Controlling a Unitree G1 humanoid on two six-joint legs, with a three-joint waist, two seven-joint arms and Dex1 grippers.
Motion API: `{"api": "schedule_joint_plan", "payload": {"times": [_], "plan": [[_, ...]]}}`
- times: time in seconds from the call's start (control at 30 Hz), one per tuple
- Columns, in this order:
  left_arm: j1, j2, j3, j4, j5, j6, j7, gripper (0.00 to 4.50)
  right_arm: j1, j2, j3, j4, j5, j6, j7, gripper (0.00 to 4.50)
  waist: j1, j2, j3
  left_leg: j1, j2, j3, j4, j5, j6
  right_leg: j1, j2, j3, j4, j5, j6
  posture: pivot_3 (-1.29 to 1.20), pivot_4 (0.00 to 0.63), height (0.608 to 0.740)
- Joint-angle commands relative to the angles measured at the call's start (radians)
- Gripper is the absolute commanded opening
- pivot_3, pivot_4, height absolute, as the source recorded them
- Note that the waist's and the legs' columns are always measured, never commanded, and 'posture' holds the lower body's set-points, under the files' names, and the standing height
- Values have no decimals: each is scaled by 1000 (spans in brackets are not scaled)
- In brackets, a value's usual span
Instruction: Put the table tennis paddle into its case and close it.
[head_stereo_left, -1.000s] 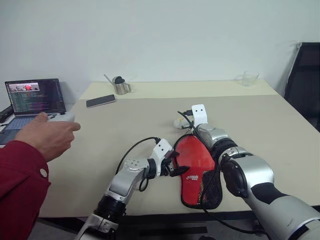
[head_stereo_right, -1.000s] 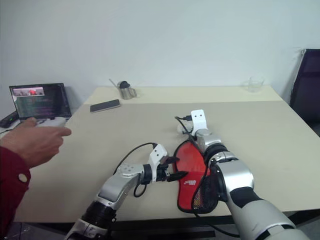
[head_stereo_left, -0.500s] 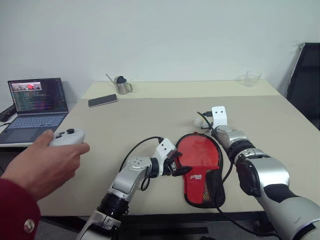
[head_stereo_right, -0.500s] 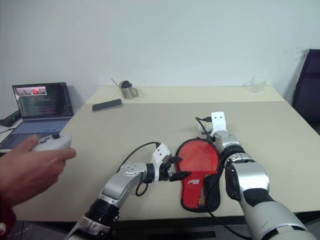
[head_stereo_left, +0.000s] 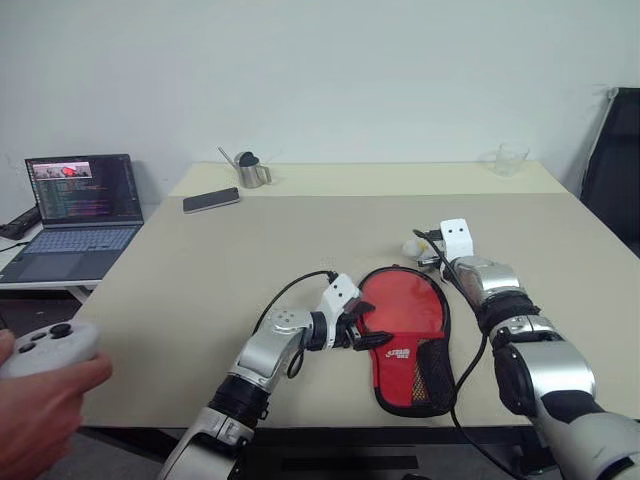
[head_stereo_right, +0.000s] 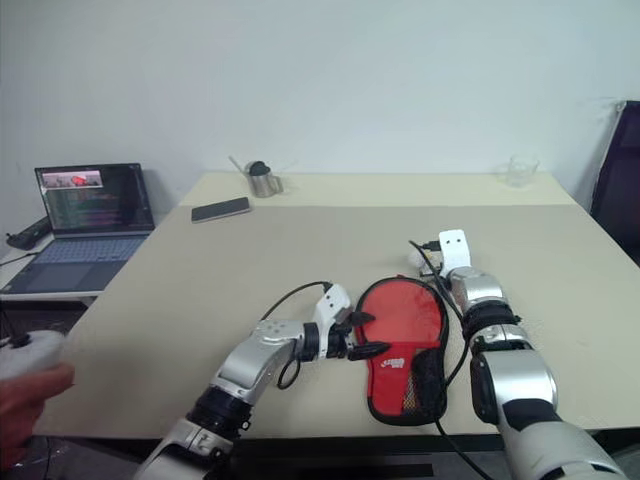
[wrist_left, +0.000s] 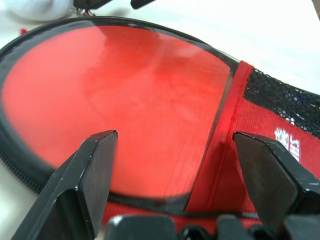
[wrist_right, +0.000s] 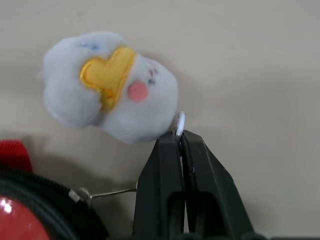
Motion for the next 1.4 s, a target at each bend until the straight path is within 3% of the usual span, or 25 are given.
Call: {"api": "schedule_joint_plan", "payload": {"times": [0.03, 0.37, 0.63, 1.07, 1.23, 1.4], "plan": [[1, -8, -36, 55, 21, 3, -20, 4053, 47, -12, 12, -184, 17, 123, 17, 953, 0, 0, 0, 0, 0, 0, 0, 0, 0, 0, 0, 0, 0, 0, 0, 0, 150, 740], [-34, -26, -29, 109, 28, -18, -35, 4053, 168, -56, 40, -486, 22, 312, 76, 4352, 2, 0, 0, 0, 0, 0, 0, 0, 0, -1, 1, 0, 0, 0, 1, 0, 150, 740], [-44, -42, -32, 136, 30, -35, -41, 4053, 54, -82, -37, -508, 99, 288, 125, 4352, 1, 0, 1, 0, 0, 0, 0, 0, 0, -1, 1, 0, 0, 0, 1, 0, 150, 740], [-84, -68, -8, 184, 50, -124, -9, 4053, -179, 79, -43, 156, 74, -182, -42, 4352, 2, -1, 2, -1, 0, 1, 0, 1, -1, -2, 1, 1, 0, 0, 0, 0, 150, 740], [-182, -146, 54, 269, 27, -217, 56, 4053, -232, 95, -36, 275, 66, -260, -48, 4352, -3, -1, 7, -1, 0, 1, 0, 1, -1, -2, 1, 1, 0, 0, 0, 0, 150, 740], [-240, -191, 5, 430, 131, -271, 156, 4053, -244, 98, -23, 320, 57, -282, -54, 4352, -8, -1, 7, -4, 0, 1, -1, 2, -3, -4, 1, 1, -2, 0, 0, 0, 150, 740]]}}
